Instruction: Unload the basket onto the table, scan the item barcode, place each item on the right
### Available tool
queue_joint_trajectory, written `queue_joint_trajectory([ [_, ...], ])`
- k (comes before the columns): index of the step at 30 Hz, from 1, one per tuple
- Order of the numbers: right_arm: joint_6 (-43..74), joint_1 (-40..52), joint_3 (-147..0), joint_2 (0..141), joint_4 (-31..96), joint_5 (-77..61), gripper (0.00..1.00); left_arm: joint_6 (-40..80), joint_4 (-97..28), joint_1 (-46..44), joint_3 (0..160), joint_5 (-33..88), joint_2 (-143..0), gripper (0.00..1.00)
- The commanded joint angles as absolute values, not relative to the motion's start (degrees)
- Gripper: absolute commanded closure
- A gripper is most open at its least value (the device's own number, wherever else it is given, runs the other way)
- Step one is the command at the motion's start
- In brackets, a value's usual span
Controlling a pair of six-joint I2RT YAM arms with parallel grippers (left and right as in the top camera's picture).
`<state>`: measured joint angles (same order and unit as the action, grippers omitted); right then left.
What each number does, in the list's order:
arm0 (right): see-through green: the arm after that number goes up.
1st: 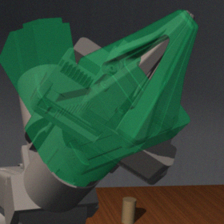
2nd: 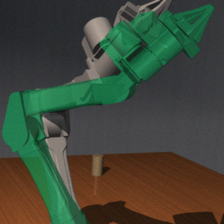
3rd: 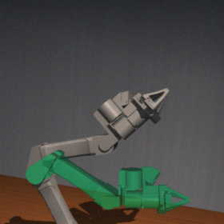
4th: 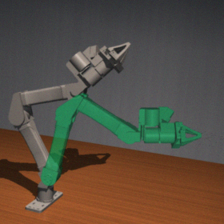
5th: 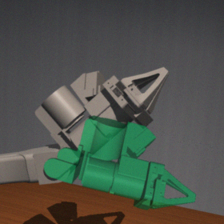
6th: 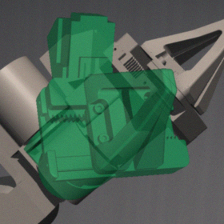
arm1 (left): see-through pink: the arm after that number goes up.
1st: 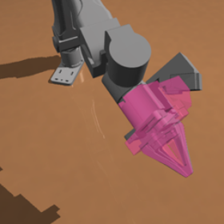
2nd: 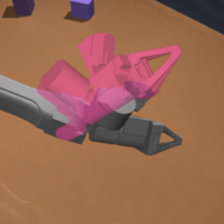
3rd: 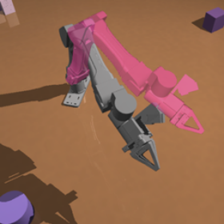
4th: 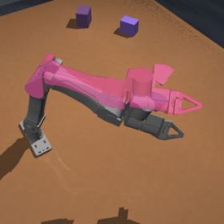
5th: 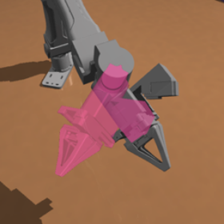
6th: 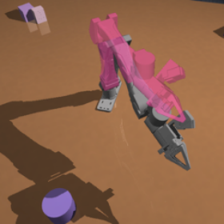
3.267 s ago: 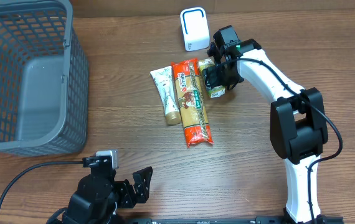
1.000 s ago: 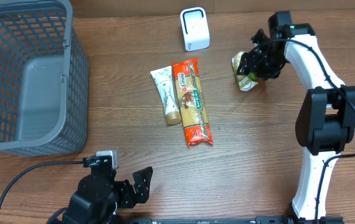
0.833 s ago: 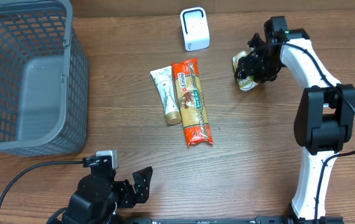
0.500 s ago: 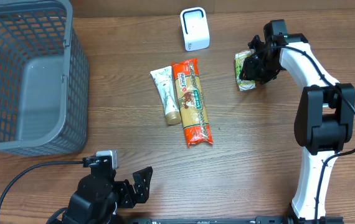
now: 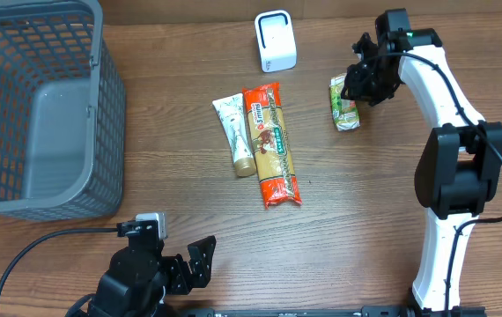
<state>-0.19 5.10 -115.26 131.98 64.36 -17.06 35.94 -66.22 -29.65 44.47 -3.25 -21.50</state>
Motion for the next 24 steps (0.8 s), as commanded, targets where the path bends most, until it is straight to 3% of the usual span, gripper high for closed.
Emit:
queue_joint_trajectory([
  [1,-0.4,6.8,-116.6,132.2,64.9,-11.0,0.51,36.4,-66.2,-30.0,44.3,-3.2,-21.3,0.01],
  [7,2.0,5.0,-115.9,132.2,64.4,-8.9,0.35,36.4,-66.2,-30.0,44.3,-3.2,-21.3,0.0],
  [10,2.6,2.7,-115.8,132.2,64.5,-11.0,0.32,36.4,-66.2,-30.0,44.3,-3.2,-21.3,0.0],
  [19,-0.1,-1.6,-112.0,132.2,63.0,-26.9,0.33,36.4,-66.2,-30.0,44.3,-3.2,-21.3,0.0],
  [24,0.0,-1.3,-106.8,132.2,58.1,-28.5,0.33,36.4,-66.2,-30.0,44.3,-3.2,-21.3,0.0],
])
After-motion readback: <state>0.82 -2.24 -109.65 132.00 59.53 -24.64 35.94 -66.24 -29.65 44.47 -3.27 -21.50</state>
